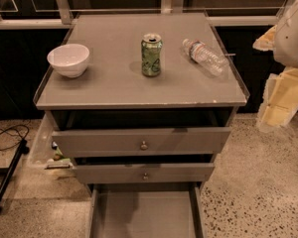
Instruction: Place green can into bottom drawer
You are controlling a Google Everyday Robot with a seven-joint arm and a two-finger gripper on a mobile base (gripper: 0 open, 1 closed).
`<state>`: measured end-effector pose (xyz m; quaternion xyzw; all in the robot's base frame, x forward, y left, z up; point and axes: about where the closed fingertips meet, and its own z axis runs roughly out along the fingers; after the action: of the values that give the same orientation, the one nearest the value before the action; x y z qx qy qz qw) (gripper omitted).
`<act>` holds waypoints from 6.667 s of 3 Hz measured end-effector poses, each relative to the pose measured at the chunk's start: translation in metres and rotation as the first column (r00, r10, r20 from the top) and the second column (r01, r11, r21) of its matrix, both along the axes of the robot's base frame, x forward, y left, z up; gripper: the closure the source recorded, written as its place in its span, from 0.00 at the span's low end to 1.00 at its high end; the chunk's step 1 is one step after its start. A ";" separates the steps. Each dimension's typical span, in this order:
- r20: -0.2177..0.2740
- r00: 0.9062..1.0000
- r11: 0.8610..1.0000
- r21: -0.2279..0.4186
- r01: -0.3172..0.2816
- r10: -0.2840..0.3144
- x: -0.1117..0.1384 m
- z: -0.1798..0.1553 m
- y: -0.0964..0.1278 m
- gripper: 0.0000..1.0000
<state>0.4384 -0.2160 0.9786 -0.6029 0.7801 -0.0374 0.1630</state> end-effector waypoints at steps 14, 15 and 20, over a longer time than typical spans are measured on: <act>0.249 0.969 0.642 0.743 -0.187 -0.005 0.250 -0.092 0.145 0.00; 0.179 0.984 0.563 0.814 -0.146 -0.004 0.262 -0.080 0.163 0.00; 0.106 0.994 0.516 0.852 -0.088 -0.004 0.269 -0.077 0.178 0.89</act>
Offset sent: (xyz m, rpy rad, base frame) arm 0.0192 0.0083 -0.0061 0.0400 -0.0110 0.0185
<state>0.7075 -0.0380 0.9012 -0.4612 0.6742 0.3264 0.4756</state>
